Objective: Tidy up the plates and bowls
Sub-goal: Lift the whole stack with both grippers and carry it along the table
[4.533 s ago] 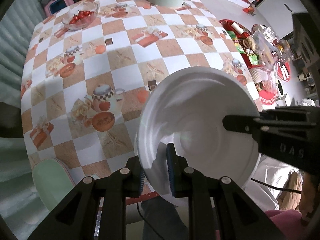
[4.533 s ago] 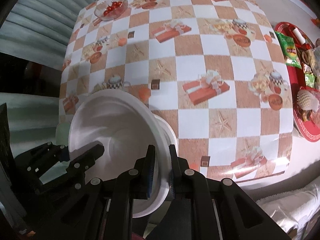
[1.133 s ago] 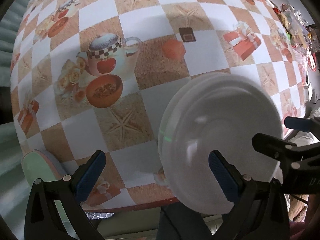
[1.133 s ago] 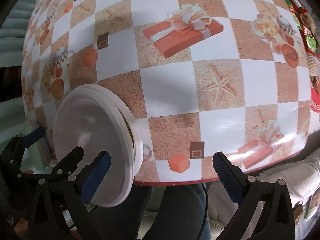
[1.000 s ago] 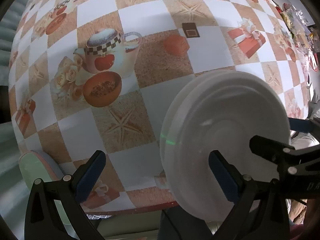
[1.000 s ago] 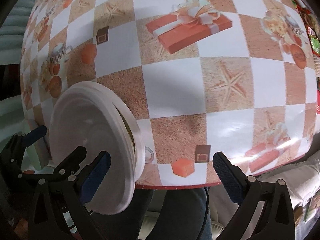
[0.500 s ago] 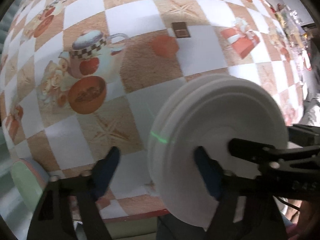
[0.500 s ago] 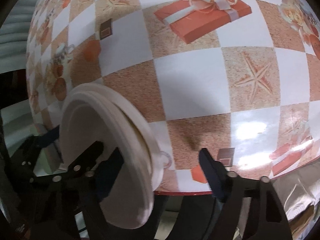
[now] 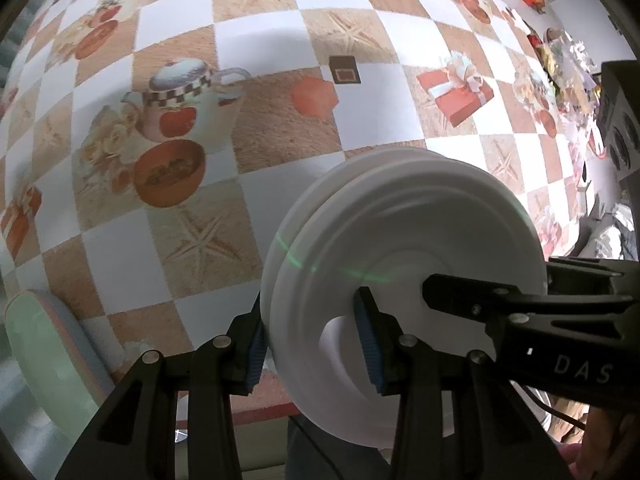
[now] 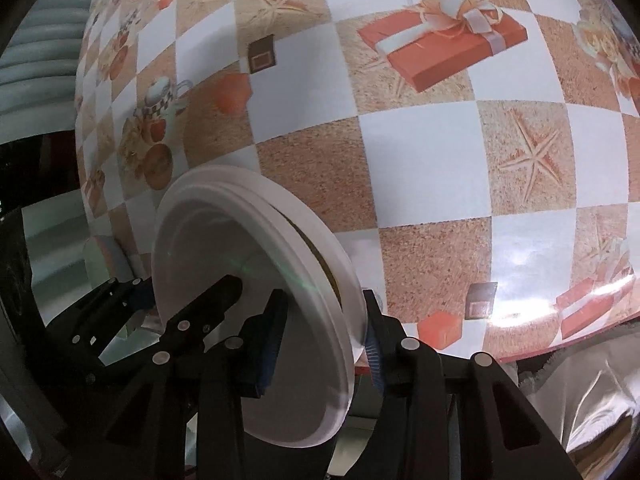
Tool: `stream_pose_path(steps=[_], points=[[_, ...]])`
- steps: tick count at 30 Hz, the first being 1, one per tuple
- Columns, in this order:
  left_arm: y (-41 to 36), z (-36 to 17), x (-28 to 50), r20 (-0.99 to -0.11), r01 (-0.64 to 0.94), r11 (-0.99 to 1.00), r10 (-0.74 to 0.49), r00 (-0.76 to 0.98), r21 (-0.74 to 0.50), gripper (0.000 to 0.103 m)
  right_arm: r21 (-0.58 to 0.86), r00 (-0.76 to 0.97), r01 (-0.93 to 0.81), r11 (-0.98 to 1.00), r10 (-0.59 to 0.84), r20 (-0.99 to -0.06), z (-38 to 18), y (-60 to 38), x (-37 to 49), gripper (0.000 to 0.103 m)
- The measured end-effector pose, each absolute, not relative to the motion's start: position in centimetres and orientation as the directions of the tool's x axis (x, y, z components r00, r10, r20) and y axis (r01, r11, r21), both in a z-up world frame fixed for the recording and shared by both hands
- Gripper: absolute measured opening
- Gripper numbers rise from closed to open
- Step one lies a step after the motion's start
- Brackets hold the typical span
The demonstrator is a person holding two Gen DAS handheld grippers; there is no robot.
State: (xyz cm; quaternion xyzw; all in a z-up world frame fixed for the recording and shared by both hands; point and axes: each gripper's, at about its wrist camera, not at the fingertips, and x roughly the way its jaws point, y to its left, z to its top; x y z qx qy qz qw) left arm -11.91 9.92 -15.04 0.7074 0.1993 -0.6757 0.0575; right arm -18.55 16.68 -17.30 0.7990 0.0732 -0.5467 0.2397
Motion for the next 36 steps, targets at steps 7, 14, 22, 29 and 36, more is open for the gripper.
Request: stream_pose_path(steps=[7,14,22,29,36], points=[[8.3,-12.3,-9.6,-0.981,0.412,-0.891,0.188,-0.053,-0.193,0.044,0.297,0.36,0.45,-0.842,-0.133,-0.923,-14.6,15.2,-18.3,0.038],[4.6,-10.7,-7.4,-0.983,0.472,-0.862,0.153,-0.103,-0.183,0.044,0.287,0.325,0.524,-0.802,-0.123,-0.938,-12.8,11.8,-17.0,0.038],[1.0,-9.7,-5.0,-0.983,0.549,-0.817,0.113,-0.144,-0.174,0.044,0.279,0.301,0.615,-0.738,-0.108,-0.948,-10.9,7.7,-15.2,0.039],[-1.7,-8.6,-2.2,-0.982,0.614,-0.77,0.086,-0.171,-0.174,0.044,0.275,0.292,0.679,-0.681,-0.093,-0.952,-9.7,4.3,-13.1,0.039],[-4.7,-8.2,1.5,-0.983,0.685,-0.711,0.054,-0.175,-0.161,0.045,0.279,0.299,0.744,-0.607,-0.072,-0.952,-9.4,0.3,-10.1,0.039]])
